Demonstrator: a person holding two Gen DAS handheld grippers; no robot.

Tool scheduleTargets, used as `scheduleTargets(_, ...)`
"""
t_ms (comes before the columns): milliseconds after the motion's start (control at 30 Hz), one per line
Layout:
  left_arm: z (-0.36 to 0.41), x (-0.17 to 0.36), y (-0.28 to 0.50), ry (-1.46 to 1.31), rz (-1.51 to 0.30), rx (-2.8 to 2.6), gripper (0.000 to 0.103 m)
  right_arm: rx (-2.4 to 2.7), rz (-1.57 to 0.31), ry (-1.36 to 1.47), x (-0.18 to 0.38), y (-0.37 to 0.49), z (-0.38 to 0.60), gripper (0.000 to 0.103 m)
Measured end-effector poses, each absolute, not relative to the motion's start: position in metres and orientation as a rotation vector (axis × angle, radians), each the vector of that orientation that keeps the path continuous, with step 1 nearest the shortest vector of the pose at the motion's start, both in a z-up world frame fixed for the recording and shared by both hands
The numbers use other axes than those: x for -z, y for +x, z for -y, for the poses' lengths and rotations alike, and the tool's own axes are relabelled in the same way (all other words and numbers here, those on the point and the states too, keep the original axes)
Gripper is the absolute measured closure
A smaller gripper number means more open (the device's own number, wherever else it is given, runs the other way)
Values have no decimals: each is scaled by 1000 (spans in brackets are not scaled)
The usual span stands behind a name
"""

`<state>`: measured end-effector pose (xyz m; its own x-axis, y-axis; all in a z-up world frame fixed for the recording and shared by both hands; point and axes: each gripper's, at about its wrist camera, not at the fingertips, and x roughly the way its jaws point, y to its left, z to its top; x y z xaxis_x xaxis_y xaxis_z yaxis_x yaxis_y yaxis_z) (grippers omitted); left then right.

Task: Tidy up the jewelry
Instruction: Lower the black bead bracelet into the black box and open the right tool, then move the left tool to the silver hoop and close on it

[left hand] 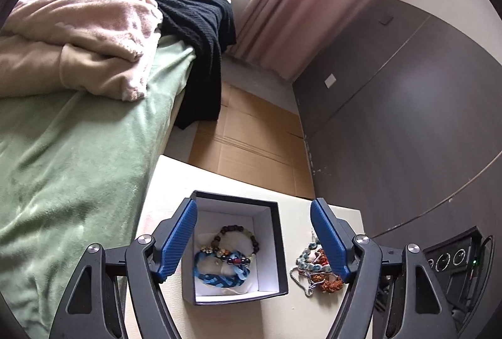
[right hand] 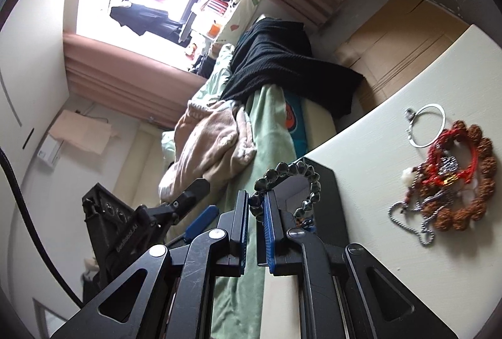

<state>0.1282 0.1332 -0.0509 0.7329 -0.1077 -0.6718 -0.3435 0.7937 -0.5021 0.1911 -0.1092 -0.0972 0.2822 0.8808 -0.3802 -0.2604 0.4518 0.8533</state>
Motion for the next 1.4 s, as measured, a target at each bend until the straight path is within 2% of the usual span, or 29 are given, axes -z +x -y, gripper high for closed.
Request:
scheduleTargets(433,-159,52,117,-712,-704,-212,28,-950,-1064,771,116,200,51,91)
scheduleTargets(467,-160,53,116,-716,-704,-216,28,-948,-1099,753,119,201,43,79)
scheduleTargets(500,-161,54,116,-720,-704,-221,28,-946,-1135,750,123,201,39,55)
scheduleTargets(567,-161,55,116,-720,-712,-217,28,-922,-1152,771,127,201,39,33)
scheduleTargets(1033,-127,53,132,-654,-731,-144,28,-624,-1019,692,102,203,137,32)
scheduleTargets(1400,-64,51,155,-541,-764,-20,28,-479,-1042,753,111,211,207,32)
